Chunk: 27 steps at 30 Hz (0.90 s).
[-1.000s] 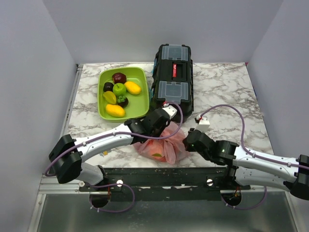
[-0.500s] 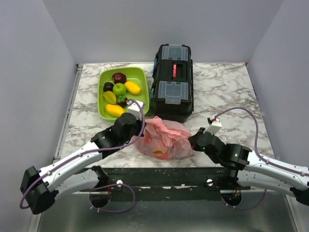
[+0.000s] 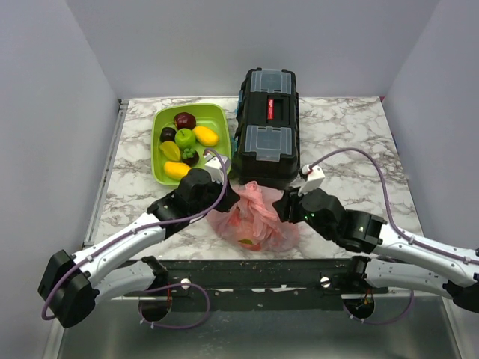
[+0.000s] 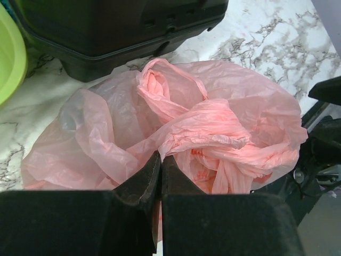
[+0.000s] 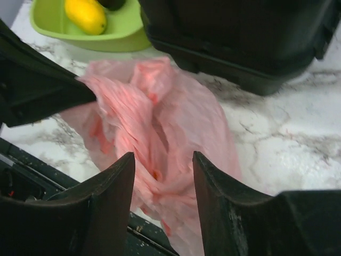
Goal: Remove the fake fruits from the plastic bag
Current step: Untie the plastic bag at the center of the board.
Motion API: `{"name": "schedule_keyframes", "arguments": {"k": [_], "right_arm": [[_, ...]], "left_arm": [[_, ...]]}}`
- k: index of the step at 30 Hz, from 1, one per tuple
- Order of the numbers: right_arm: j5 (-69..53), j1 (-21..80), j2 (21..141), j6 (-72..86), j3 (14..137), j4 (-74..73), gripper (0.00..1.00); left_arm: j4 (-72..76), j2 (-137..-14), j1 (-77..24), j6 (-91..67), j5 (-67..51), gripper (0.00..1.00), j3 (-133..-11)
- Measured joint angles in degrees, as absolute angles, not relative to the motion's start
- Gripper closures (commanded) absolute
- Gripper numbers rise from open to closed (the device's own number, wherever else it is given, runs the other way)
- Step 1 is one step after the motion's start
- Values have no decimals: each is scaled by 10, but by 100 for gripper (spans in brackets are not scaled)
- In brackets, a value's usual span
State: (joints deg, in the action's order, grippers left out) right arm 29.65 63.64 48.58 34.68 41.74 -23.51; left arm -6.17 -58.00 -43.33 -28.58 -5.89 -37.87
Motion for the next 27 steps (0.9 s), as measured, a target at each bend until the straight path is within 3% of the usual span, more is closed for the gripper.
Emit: {"name": "schedule_keyframes", "arguments": {"k": [10, 18, 22, 27], "right_arm": [[232, 636, 663, 269, 493, -182, 50], [202, 637, 644, 290, 435, -163, 53], [207, 637, 601, 319, 406, -164, 60], [252, 637, 520, 377, 370, -176, 83]], "left_arm": [[-57, -580, -432, -290, -76, 100, -378], [-62, -570, -432, -290, -75, 100, -378], [-65, -555, -432, -290, -67, 100, -378], [-70, -518, -432, -304, -18, 100, -373]]}}
